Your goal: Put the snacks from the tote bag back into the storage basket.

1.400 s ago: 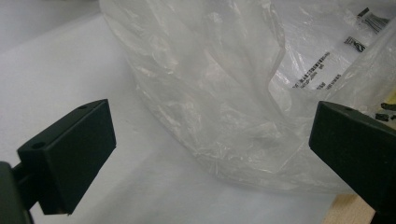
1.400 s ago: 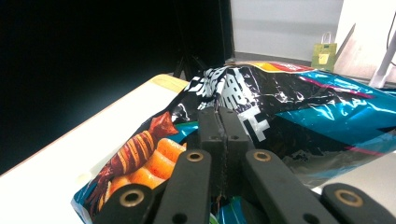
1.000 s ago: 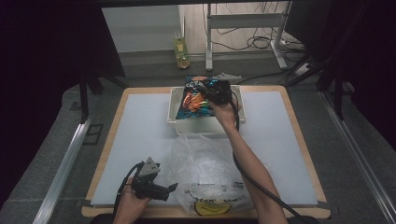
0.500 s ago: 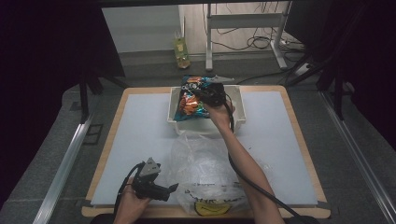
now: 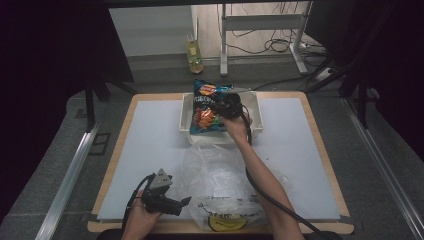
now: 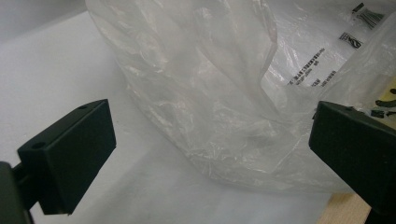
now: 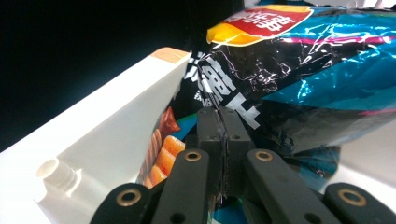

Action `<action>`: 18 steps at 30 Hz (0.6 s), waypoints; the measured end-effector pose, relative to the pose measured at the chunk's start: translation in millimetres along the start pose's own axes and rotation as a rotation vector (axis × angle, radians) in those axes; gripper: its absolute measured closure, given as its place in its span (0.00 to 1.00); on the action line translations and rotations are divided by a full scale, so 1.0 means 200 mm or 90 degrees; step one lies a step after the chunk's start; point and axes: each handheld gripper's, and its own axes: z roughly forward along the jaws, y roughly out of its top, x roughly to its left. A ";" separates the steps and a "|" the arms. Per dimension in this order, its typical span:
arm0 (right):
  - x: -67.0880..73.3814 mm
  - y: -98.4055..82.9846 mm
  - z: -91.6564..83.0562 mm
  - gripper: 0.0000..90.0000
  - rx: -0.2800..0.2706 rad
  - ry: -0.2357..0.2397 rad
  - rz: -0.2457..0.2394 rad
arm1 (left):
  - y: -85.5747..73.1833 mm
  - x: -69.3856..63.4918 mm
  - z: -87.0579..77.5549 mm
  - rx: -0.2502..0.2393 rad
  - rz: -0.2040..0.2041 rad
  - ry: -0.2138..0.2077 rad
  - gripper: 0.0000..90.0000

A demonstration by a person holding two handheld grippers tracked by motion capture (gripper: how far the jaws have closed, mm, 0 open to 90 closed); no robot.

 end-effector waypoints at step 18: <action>-0.03 0.00 -0.02 0.80 0.038 -0.003 0.012 | 0.00 0.00 -0.01 -0.003 -0.002 0.008 0.01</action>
